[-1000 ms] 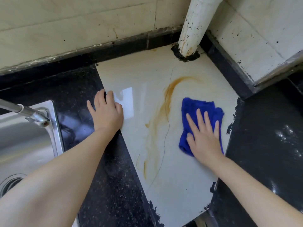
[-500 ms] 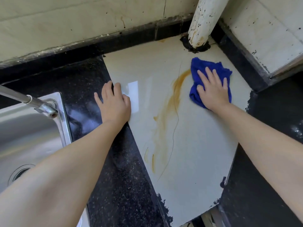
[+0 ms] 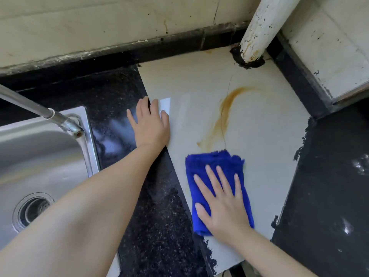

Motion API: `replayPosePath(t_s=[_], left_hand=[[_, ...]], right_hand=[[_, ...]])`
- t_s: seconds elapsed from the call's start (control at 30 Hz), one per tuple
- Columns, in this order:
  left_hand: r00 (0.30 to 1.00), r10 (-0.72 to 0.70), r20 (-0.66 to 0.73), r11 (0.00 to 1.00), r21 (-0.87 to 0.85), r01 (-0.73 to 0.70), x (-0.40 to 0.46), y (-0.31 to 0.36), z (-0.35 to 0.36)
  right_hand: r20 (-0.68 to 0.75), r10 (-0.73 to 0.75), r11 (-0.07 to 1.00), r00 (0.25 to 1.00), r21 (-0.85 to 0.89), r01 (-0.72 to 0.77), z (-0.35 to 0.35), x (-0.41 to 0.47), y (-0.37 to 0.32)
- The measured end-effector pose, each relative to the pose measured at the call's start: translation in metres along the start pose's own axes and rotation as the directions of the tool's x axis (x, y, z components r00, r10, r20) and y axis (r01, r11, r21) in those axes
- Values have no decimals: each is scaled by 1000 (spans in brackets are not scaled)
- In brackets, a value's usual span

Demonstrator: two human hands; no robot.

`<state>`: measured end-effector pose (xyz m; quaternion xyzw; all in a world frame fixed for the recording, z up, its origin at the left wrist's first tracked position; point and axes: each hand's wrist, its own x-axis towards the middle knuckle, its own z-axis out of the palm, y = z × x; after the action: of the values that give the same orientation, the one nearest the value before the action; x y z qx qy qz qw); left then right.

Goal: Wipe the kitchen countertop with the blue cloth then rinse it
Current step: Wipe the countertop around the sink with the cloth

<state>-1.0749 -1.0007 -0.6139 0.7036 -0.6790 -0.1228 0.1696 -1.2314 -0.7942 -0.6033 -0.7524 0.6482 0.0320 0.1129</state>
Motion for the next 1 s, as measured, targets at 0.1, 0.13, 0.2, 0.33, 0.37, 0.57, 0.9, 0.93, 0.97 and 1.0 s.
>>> replayPosePath(t_s=[0.1, 0.13, 0.2, 0.33, 0.37, 0.57, 0.9, 0.93, 0.97, 1.0], left_hand=[[999, -35, -12, 994, -106, 33, -1, 0, -5], [999, -38, -16, 991, -132, 36, -1, 1, -6], [999, -45, -16, 988, -148, 42, -1, 1, -7], [999, -39, -18, 991, -129, 36, -1, 0, -4], [999, -37, -15, 990, -134, 35, 0, 0, -5], [998, -1, 61, 977, -214, 14, 0, -4, -15], [989, 141, 45, 990, 13, -142, 11, -54, -31], [987, 156, 46, 987, 19, -157, 12, -54, -29], [986, 159, 44, 987, 23, -161, 14, -54, -28], [987, 156, 41, 987, 30, -157, 14, -55, -28]], right_hand=[[-92, 60, 997, 994, 51, -56, -18, 109, 3], [-88, 97, 993, 991, 69, -91, -26, 145, 6], [-73, 190, 978, 979, 103, -182, -40, 206, 13], [-84, 238, 967, 968, 109, -229, -44, 228, 18], [-102, 219, 972, 970, 104, -209, -38, 204, 17], [-38, 30, 999, 999, -24, -31, 11, -50, -15], [-60, 59, 998, 996, 42, -56, -37, 187, -9], [-66, 107, 993, 992, 51, -104, -42, 220, -5], [-76, 146, 988, 986, 63, -141, -48, 247, -3], [-81, 166, 985, 983, 69, -160, -51, 263, -2]])
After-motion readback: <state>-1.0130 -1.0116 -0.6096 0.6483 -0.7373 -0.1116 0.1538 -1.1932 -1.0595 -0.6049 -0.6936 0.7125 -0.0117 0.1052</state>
